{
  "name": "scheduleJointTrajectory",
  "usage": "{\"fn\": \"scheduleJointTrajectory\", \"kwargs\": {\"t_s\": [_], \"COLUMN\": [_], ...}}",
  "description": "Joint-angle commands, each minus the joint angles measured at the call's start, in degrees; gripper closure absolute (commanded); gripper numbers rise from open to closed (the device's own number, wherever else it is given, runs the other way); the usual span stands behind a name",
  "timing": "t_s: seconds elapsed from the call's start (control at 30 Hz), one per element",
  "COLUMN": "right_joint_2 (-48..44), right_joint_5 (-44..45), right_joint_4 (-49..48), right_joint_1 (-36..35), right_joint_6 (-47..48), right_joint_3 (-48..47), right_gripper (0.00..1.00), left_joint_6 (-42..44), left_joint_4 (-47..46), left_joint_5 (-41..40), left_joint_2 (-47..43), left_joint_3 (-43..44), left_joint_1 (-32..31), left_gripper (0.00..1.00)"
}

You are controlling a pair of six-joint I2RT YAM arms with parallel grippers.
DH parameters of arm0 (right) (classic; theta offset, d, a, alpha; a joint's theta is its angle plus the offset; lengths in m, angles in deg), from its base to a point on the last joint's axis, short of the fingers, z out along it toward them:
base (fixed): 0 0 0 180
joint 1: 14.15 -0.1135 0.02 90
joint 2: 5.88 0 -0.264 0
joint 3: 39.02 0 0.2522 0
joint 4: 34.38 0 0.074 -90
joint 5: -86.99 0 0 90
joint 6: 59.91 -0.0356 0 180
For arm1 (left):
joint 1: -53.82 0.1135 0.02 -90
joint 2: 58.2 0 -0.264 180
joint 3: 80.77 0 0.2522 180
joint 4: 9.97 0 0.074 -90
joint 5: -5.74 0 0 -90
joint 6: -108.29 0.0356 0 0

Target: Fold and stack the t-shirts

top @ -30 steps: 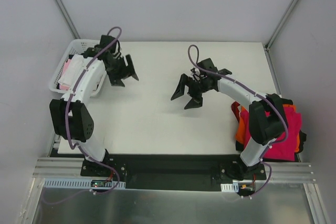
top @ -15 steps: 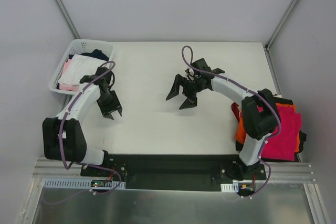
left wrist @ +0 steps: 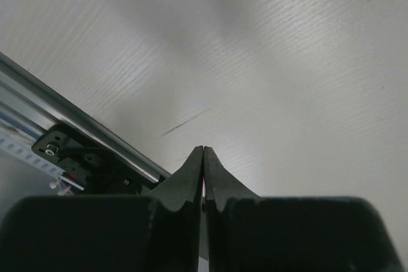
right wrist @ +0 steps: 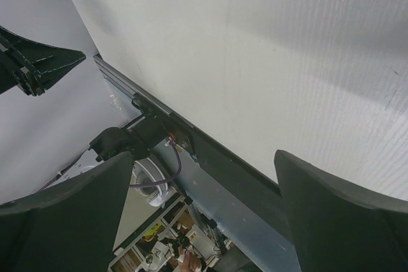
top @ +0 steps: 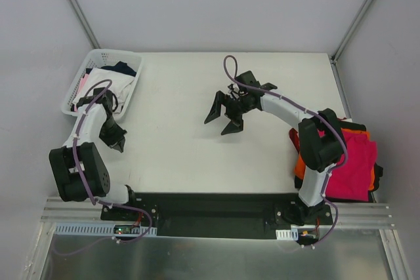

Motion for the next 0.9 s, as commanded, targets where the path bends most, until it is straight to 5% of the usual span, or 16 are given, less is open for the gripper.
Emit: {"fn": "scheduleJointTrajectory", "kwargs": {"t_s": [0.0, 0.4, 0.67, 0.87], "right_joint_2": [-0.4, 0.8, 2.6, 1.3], "right_joint_5": [-0.2, 0.8, 0.5, 0.7], "right_joint_4": [0.7, 5.0, 7.2, 7.1], "right_joint_1": [-0.1, -0.2, 0.0, 0.0], "right_joint_6": [-0.9, 0.3, 1.1, 1.4], "right_joint_3": [-1.7, -7.0, -9.7, -6.2], "right_gripper": [0.02, 0.02, 0.02, 0.02], "left_joint_6": [1.8, 4.9, 8.3, 8.6], "left_joint_4": [0.2, -2.5, -4.9, -5.0], "left_joint_5": [-1.9, 8.3, 23.2, 26.7], "left_joint_2": [-0.5, 12.8, 23.8, 31.3], "left_joint_3": [-1.3, 5.6, 20.0, 31.0], "left_joint_1": [5.3, 12.3, 13.9, 14.3], "left_gripper": [1.0, 0.94, 0.9, 0.92]}}
